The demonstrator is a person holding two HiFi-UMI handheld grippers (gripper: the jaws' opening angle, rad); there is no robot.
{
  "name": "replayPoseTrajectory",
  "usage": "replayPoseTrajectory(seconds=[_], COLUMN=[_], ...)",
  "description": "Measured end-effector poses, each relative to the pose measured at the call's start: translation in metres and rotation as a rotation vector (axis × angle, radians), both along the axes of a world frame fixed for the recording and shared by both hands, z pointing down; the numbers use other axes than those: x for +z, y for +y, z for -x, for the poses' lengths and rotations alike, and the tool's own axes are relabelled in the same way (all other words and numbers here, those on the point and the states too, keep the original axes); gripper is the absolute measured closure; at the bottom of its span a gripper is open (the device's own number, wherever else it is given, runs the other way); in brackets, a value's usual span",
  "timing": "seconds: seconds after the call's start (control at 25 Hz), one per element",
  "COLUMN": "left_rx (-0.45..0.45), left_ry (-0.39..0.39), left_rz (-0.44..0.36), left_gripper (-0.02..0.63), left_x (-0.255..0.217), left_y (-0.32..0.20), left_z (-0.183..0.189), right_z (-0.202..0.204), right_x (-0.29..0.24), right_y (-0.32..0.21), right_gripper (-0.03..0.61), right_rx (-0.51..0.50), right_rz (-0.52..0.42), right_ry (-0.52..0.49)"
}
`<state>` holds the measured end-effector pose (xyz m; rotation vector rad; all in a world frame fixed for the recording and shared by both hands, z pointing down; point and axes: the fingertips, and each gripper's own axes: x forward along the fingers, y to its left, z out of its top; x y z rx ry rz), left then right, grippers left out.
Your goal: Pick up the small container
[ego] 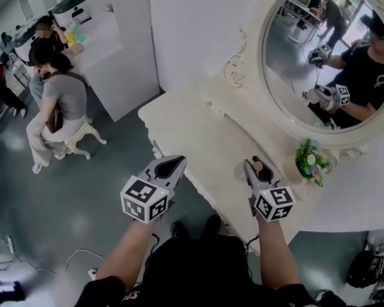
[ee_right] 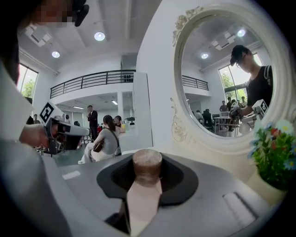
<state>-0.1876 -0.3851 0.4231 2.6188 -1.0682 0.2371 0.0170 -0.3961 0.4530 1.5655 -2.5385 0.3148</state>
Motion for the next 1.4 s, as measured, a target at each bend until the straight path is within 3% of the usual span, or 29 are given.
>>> replayPoseTrajectory(seconds=[0.2, 0.6, 0.96, 1.4], left_rx=[0.016, -0.014, -0.003, 0.000], left_ry=[0.009, -0.031, -0.041, -0.032], left_rz=[-0.042, -0.122, -0.128, -0.115], left_gripper=[0.609, 0.609, 0.609, 0.609], left_x=[-0.019, -0.051, -0.062, -0.058], left_y=[-0.003, 0.001, 0.006, 0.011], left_z=[0.005, -0.007, -0.038, -0.047], right_z=[-0.004, -0.030, -0.060, -0.062], right_x=[-0.050, -0.113, -0.096, -0.092], right_y=[0.019, 0.063, 0.081, 0.077], right_gripper=[0.448, 0.449, 0.449, 0.449], right_rx=[0.027, -0.018, -0.005, -0.027], right_rz=[-0.060, -0.136, -0.136, -0.130], right_ry=[-0.034, -0.020, -0.035, -0.043])
